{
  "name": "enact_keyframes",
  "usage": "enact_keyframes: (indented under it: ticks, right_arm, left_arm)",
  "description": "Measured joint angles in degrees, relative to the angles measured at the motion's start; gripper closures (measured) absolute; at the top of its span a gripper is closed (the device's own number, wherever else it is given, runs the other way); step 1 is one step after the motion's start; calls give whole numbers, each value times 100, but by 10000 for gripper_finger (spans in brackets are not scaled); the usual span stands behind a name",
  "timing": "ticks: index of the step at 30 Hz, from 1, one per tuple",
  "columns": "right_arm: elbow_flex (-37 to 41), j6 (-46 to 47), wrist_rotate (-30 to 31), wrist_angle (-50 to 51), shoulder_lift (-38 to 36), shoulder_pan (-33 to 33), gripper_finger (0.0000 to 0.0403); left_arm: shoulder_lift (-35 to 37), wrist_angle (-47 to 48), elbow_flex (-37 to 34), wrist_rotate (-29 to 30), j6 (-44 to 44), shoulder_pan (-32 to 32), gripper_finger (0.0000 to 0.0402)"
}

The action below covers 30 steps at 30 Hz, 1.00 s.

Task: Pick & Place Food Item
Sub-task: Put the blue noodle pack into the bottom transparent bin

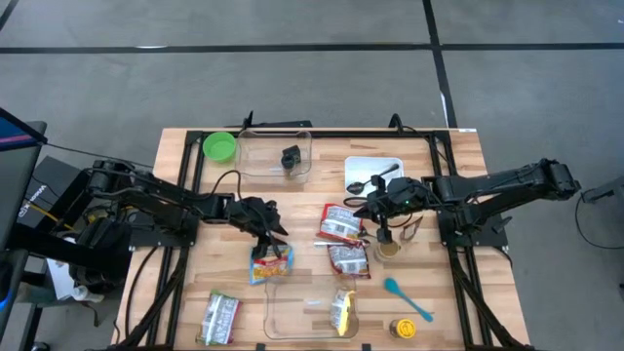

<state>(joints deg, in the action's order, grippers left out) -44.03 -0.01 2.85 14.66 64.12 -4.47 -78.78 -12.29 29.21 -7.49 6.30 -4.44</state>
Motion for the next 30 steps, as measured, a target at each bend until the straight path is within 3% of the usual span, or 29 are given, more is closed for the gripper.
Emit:
enact_keyframes:
  ticks: [21, 30]
  right_arm:
    - [0, -44, 0, -11, 0, 0, 403]
    - [-4, -44, 0, -26, 0, 2, 403]
  left_arm:
    - [-28, -1367, -183, 9, -154, -194, 266]
    - [-938, -1036, 574, 11, -437, -194, 266]
